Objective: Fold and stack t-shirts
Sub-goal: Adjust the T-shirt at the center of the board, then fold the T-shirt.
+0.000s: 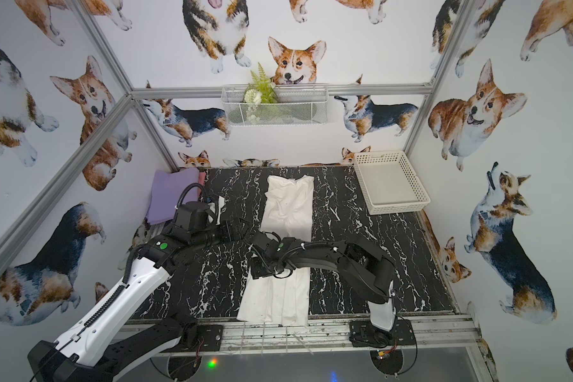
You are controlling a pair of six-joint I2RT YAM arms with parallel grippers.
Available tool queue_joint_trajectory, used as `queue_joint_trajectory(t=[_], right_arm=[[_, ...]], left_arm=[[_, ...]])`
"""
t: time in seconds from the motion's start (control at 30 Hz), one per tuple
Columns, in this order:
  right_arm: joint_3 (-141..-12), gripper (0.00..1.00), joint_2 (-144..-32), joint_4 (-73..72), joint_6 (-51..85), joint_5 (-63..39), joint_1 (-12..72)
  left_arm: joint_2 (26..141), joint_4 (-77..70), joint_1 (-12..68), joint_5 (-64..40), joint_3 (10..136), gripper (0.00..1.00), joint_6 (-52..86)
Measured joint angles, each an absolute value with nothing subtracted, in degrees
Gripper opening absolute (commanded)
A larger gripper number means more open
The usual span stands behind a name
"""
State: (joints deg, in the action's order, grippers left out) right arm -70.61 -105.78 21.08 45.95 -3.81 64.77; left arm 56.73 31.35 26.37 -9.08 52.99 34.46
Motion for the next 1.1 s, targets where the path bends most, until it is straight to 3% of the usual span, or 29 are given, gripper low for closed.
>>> queue_joint_trajectory(t=[0.3,0.57,0.77,0.93,1.1], right_arm=[[-55.4,0.62,-77.9,24.4,45.4,5.2,66.3],[-35.1,0.60,-57.1,29.0,57.3,10.8,68.7],[-32.3,0.61,-60.3,28.2,64.8,13.5,75.7],[-32.8,0.61,-70.7,24.1,67.9,13.6,80.3],[-33.2,0.61,-73.9,21.1,69.8,13.6,81.4]], left_arm=[[43.4,33.2,30.1,-9.9,35.3,0.96,42.5],[34.0,38.9,44.9,-3.3,24.3,0.91,52.4],[38.3,37.7,59.0,2.5,20.3,0.91,60.4],[39.9,35.0,63.9,5.1,18.7,0.90,65.3],[37.6,33.7,65.5,6.5,17.7,0.88,68.4]])
